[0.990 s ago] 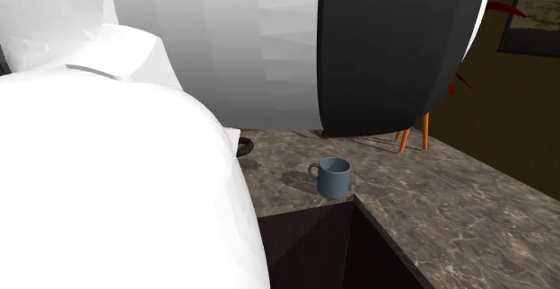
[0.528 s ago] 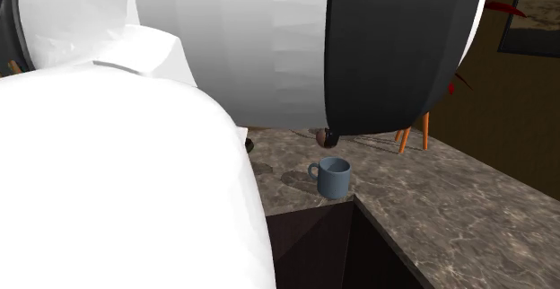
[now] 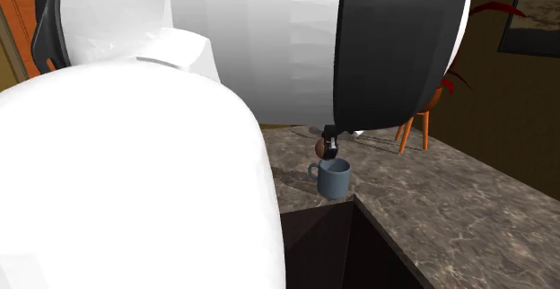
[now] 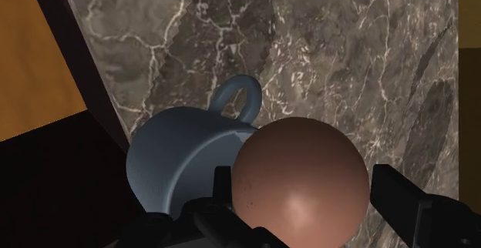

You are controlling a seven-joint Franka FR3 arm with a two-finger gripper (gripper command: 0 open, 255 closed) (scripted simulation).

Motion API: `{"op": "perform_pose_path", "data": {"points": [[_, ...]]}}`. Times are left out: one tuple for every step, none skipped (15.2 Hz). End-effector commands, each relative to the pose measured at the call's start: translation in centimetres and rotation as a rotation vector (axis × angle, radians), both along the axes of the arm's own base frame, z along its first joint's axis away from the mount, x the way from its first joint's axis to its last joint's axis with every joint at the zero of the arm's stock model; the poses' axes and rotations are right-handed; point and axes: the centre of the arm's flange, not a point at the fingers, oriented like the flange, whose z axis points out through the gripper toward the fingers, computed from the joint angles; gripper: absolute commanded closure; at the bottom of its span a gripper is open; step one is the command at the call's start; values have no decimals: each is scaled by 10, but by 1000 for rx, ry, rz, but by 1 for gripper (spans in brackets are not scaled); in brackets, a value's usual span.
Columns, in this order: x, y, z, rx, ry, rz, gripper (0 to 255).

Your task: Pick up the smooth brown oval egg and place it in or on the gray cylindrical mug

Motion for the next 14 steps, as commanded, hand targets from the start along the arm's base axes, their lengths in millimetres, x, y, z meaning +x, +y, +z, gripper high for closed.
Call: {"op": "perform_pose_path", "data": {"points": [[0,0,-14,-1,-1,0,255],[0,0,-14,-1,-1,0,255],[0,0,-14,-1,-1,0,255],[0,0,-14,-1,-1,0,255],[0,0,-14,-1,-1,0,255],[0,0,-14,-1,-1,0,255],[0,0,-14,-1,-1,0,255],[0,0,-14,-1,-1,0,255],[0,0,-14,-1,-1,0,255],[-1,0,-14,0,-1,0,0],[-1,-1,-14,0,-1,0,0],[-1,-1,-14,0,-1,0,0],[-1,-1,-14,0,-1,0,0],[-1,-1,-14,0,-1,0,0]]}}
